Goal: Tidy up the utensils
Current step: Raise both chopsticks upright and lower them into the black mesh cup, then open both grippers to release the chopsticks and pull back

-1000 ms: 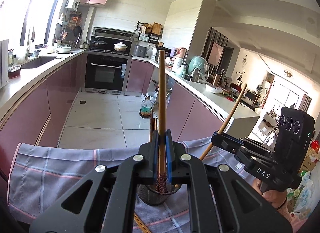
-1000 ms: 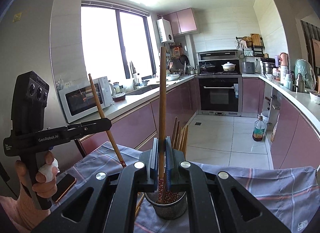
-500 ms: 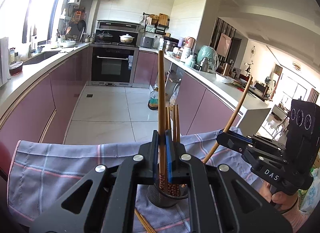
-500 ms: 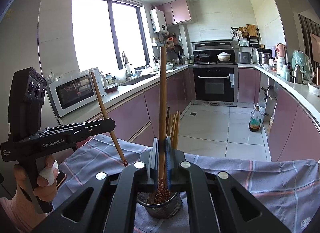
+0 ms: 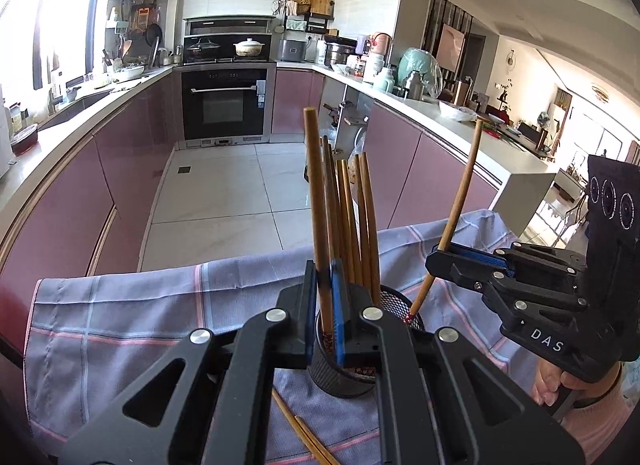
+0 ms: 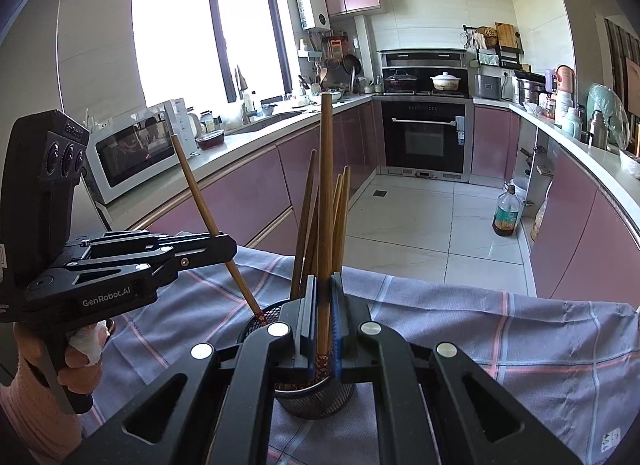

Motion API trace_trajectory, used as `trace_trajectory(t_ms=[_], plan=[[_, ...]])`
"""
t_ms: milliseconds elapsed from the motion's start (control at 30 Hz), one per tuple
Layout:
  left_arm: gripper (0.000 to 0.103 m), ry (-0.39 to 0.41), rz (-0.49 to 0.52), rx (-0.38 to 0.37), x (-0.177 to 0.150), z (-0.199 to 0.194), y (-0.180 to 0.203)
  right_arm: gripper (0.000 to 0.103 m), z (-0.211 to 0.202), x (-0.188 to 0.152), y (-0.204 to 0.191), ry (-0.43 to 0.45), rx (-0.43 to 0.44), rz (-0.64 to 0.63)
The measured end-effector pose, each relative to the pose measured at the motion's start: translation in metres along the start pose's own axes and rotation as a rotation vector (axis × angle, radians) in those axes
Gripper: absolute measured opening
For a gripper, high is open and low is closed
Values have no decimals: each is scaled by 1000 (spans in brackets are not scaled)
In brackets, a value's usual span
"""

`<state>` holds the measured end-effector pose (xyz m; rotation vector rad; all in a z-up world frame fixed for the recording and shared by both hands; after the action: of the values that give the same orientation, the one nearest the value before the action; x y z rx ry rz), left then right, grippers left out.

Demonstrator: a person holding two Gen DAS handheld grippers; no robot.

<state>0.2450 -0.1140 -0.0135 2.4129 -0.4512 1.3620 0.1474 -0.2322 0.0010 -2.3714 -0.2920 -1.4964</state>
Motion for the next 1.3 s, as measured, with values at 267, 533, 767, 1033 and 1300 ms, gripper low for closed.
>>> trace_trajectory(t_ms=[267,533,767,1033,1300], plan=[[8,-45,13,3,-2,20,3,6,9,-6,2,-29,-8,15],[10,-80,-10,-2,2,40,-3,8,12,-3,7,-20,-20,41],[18,-61,-43,7,-2,39,-13,11,10,-3,8,-10,-18,49],[25,-15,-60,24,-3,22,-19,18,1,-5,5,16,0,51],[27,36,-63,34,-4,-4,-26,21,-17,-10,-6,34,30,38]])
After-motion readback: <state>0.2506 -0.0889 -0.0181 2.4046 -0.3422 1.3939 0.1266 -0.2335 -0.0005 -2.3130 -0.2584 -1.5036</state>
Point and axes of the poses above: each gripper's, at about its wrist camera, not at the fingertips, and z roughly the way its jaws point, y to its right, x to its top, the point moved 6 cm from there along z, roughly the way its jaws point, and after that the axes turned 8 degrees about y, right-handed, at the moved point
